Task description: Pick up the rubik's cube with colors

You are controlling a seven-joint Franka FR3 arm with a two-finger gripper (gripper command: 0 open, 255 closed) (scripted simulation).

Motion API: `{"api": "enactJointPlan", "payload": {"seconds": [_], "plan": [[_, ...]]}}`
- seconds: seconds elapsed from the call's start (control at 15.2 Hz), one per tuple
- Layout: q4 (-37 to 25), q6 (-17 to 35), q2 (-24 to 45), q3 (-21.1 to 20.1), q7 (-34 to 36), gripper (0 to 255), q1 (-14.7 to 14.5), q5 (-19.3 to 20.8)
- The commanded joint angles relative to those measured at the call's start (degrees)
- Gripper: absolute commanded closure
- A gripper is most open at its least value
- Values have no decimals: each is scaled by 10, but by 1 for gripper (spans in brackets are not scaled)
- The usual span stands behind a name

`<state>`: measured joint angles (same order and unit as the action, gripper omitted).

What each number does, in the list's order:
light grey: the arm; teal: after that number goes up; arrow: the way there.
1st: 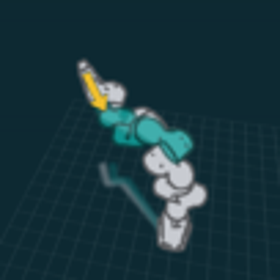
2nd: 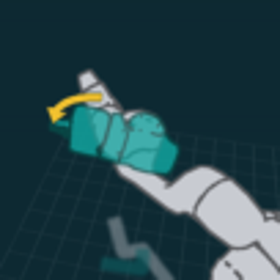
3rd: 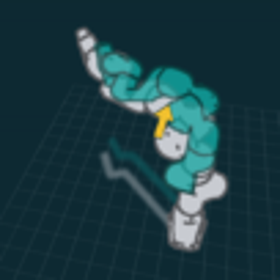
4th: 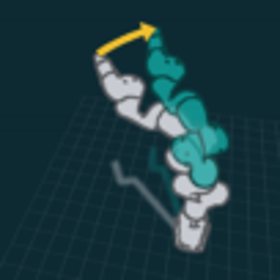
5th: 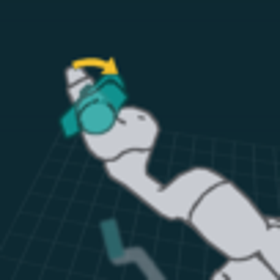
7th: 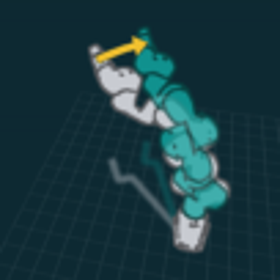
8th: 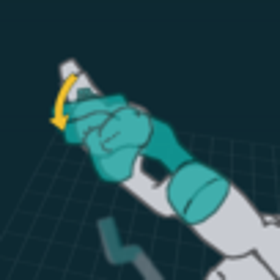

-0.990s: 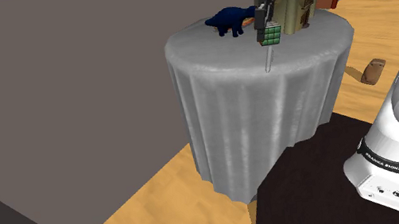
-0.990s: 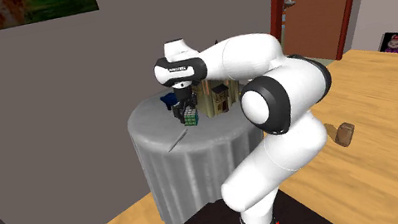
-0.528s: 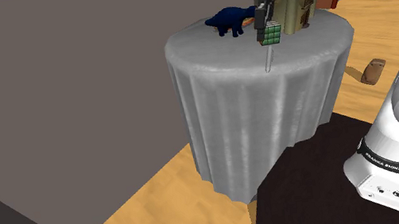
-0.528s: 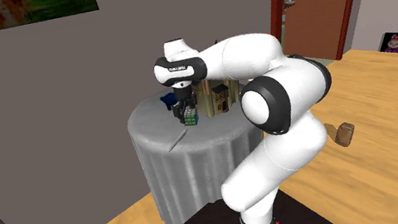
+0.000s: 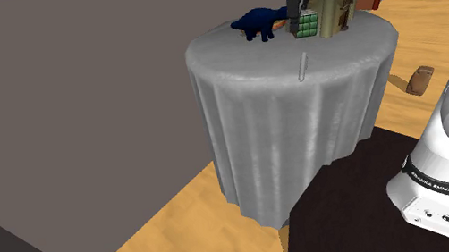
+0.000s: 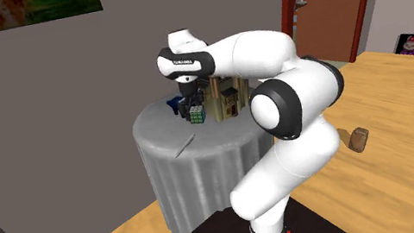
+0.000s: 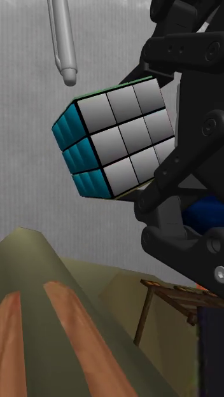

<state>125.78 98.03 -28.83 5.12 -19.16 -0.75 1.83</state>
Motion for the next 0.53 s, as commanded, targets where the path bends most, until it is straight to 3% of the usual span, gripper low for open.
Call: {"api": "enactJointPlan", "payload": {"seconds": [0.0,0.46], "plan": [[-21,-16,3,0,0,255,0,0],[-67,-55,11,-1,0,255,0,-1]]}}
